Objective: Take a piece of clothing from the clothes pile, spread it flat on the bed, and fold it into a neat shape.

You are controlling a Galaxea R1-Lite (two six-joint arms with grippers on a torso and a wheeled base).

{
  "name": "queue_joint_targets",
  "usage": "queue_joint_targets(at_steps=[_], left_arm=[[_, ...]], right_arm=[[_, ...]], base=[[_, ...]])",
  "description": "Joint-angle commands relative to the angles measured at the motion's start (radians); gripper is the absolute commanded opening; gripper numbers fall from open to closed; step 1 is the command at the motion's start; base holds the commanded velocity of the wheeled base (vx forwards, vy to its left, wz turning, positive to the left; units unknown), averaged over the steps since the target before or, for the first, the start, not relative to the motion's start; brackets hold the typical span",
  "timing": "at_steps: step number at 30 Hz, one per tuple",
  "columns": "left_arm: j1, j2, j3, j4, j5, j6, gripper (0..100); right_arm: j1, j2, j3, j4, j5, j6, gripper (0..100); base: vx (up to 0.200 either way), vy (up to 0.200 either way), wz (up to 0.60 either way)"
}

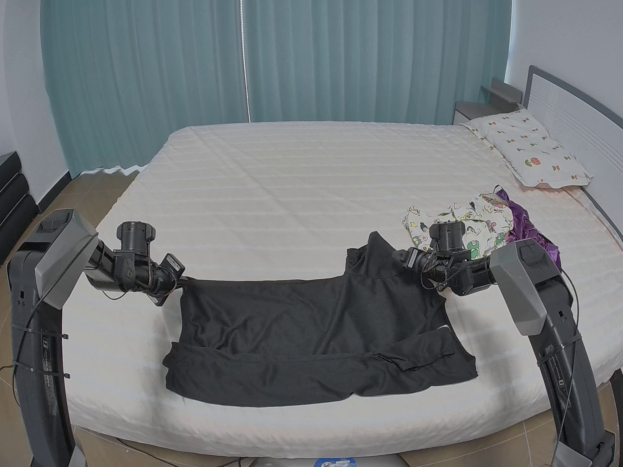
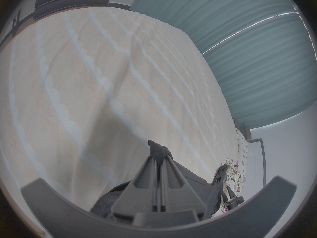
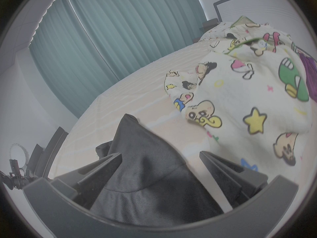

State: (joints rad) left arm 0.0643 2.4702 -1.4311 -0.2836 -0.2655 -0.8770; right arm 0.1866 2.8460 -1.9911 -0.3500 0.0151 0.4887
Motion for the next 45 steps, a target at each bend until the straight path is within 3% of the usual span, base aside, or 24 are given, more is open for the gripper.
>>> queue_joint_targets(at_steps=[1, 7, 8, 18, 25, 28, 35, 45], left_arm=[[0.000, -0.001, 0.000, 0.000, 0.000, 0.000, 0], [0.000, -0.001, -0.002, 0.000, 0.000, 0.000, 0], [0.000, -0.001, -0.002, 0.000, 0.000, 0.000, 0], [0.000, 0.001, -0.002, -0.002, 0.000, 0.000, 0], [0.003, -0.001, -0.005, -0.003, 0.000, -0.002, 0], [0.005, -0.001, -0.002, -0.037, 0.002, -0.023, 0], [0.017, -0.043, 0.034, -0.114, 0.002, -0.094, 0], [0.031, -0.057, 0.087, -0.186, 0.008, -0.088, 0]], right_arm=[[0.010, 0.036, -0.009, -0.003, 0.000, 0.002, 100], [0.005, 0.043, -0.009, -0.010, 0.000, 0.002, 100], [0.004, 0.043, -0.009, -0.012, 0.000, 0.002, 0], [-0.004, 0.027, -0.009, -0.029, -0.006, 0.013, 0], [-0.012, 0.001, -0.009, -0.029, -0.047, 0.059, 0], [-0.012, -0.007, -0.009, -0.032, -0.089, 0.064, 0], [0.002, 0.007, -0.009, -0.115, -0.095, 0.087, 0], [0.014, 0.013, -0.009, -0.173, -0.096, 0.079, 0]], base=[[0.000, 0.000, 0.00], [0.000, 0.000, 0.00], [0.000, 0.000, 0.00], [0.000, 0.000, 0.00], [0.000, 0.000, 0.00], [0.000, 0.000, 0.00], [0.000, 0.000, 0.00], [0.000, 0.000, 0.00]])
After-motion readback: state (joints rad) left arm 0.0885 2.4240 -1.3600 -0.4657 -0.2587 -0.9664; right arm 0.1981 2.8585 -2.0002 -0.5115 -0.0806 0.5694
